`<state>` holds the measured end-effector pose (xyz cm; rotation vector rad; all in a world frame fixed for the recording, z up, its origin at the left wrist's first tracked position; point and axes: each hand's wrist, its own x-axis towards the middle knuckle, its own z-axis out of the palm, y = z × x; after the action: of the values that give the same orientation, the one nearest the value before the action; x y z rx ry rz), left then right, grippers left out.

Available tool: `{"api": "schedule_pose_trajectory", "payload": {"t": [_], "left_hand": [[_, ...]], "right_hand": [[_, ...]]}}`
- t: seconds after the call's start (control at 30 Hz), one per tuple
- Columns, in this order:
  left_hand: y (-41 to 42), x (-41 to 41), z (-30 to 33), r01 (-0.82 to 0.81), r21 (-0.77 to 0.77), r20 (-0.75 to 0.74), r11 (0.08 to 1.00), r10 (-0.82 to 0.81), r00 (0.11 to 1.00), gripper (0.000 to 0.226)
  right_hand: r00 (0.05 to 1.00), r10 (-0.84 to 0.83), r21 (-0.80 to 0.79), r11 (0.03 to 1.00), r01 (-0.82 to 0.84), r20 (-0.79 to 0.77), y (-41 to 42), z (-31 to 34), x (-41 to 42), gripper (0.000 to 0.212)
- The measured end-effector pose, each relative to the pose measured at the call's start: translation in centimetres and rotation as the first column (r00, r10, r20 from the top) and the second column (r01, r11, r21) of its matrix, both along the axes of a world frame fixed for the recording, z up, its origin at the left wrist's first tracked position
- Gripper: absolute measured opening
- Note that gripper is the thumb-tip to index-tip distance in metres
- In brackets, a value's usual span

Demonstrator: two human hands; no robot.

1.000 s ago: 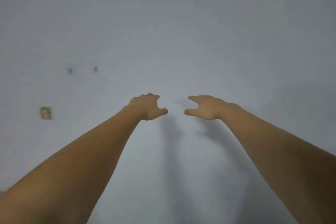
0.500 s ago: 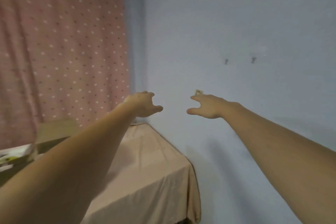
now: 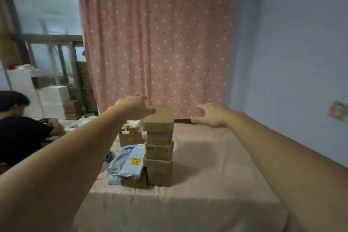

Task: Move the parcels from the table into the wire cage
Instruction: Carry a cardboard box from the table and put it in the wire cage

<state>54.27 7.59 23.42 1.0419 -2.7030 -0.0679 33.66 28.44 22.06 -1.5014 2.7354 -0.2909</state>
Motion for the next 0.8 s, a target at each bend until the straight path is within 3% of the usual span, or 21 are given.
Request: {"api": "schedule_pose_trajectory", "payload": {"t": [0.37, 0.53, 0.67, 0.8], "left_hand": [[-13.0, -4.9, -4.0, -0.074, 0.106, 0.005, 0.992, 0.074, 0.997, 0.090], [-17.5, -9.8, -7.1, -0.071, 0.220, -0.006, 0.973, 0.074, 0.997, 0.088], [-21.5, -13.7, -10.3, -0.107, 0.375, -0.115, 0.921, 0.160, 0.980, 0.104], [-26.7, -17.8, -14.5, -0.094, 0.621, -0.214, 0.778, 0.284, 0.935, 0.112]], "right_hand": [[0.995, -0.020, 0.026, 0.999, 0.018, 0.093, -10.7, -3.3, -7.9, 0.085], [0.972, -0.057, -0.013, 0.998, 0.062, 0.227, -15.5, -5.5, -13.0, 0.084], [0.954, -0.056, -0.021, 0.998, 0.065, 0.295, -20.6, -7.7, -16.9, 0.080], [0.913, -0.052, -0.022, 0.998, 0.066, 0.405, -26.6, -10.4, -20.8, 0.081]]}}
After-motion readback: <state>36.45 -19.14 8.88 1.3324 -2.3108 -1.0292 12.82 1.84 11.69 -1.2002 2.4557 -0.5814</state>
